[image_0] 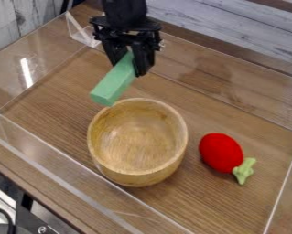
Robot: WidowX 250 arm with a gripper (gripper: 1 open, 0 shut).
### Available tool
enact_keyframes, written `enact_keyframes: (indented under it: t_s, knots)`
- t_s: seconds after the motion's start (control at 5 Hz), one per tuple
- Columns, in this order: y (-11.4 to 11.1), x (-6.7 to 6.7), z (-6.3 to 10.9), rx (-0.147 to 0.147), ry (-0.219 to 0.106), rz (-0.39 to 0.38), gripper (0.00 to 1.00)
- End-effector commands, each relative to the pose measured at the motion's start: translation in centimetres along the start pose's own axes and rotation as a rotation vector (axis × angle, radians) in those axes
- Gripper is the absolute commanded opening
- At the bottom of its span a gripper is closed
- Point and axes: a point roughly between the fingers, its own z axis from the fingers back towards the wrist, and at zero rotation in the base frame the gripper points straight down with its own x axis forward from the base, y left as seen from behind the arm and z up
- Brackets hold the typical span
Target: Remove the green block from the brown bowl and put it on the table
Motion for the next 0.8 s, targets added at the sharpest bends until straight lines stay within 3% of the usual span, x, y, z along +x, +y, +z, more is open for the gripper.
enact_keyframes:
  t_s: [0.0,0.4,0.6]
  knots:
    - [2.8,1.5,1.1,0.026,-0.051,0.033,0.0]
    - [8.6,3.3,1.2,0.06,-0.077,0.089,0.0]
    - [10.3,4.0,0.7,0.06,-0.081,0.094,0.0]
